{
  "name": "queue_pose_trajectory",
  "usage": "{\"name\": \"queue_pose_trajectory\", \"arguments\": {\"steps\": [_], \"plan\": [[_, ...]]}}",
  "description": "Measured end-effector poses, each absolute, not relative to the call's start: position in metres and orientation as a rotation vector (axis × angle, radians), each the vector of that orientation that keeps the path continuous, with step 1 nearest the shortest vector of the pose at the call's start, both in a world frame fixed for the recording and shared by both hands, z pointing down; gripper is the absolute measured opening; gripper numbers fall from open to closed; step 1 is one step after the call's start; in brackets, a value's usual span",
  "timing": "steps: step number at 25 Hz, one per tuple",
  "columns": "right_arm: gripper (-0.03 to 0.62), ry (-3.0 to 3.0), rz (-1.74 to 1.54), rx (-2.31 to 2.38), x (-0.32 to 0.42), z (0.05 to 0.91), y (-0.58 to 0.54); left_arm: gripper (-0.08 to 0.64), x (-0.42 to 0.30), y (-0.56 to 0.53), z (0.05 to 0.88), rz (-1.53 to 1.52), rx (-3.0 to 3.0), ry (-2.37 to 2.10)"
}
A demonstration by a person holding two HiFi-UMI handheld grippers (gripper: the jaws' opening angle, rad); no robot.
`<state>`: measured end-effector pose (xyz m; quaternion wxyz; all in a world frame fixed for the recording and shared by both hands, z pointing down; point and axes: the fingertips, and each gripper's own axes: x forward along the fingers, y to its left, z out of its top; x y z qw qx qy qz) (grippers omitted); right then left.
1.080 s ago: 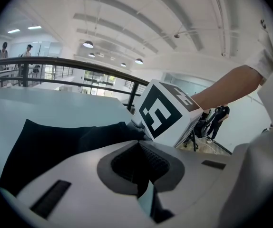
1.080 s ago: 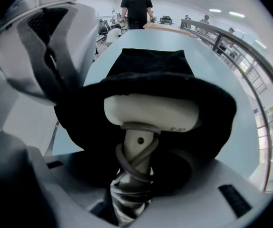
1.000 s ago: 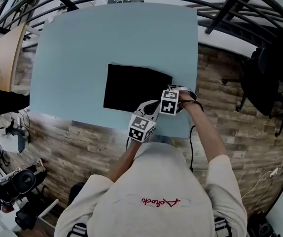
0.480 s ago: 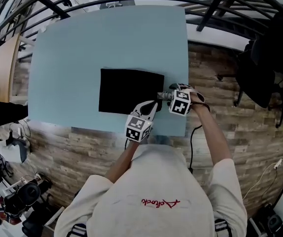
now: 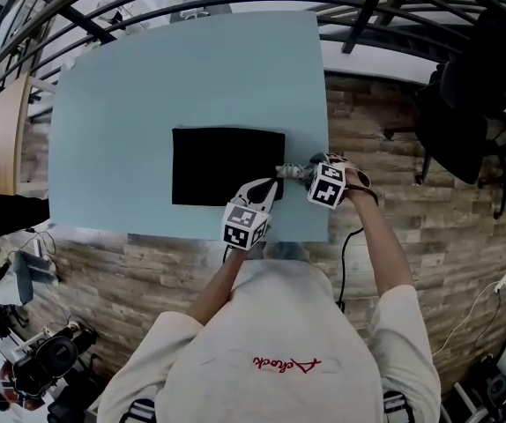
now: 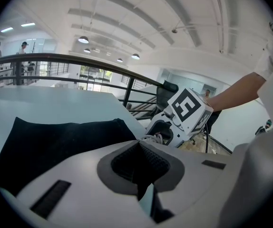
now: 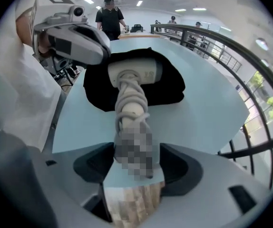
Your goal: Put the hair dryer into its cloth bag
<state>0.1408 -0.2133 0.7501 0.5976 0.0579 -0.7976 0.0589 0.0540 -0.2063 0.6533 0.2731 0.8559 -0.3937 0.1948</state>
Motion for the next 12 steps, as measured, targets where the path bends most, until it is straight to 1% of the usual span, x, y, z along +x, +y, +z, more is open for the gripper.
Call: {"name": "queue_pose_trajectory", "arguments": {"steps": [2, 4, 12], "plan": [[0.310, -1.825, 0.120, 0.112, 0.1414, 0.7554, -0.2107, 0.009, 0.0553, -0.2071, 0.6545, 0.522, 2.302, -1.060], [0.276, -1.810, 0.134, 0.096, 0.1409, 0.7581, -0.2078, 0.009, 0.0547, -0.2079, 0.6551, 0.516, 2.299, -1.060], [0.258, -1.806, 0.168, 0.097, 0.1415, 0.7560, -0.2065, 0.009, 0.0567, -0.2066, 0.6523, 0.508, 2.298, -1.053]]}}
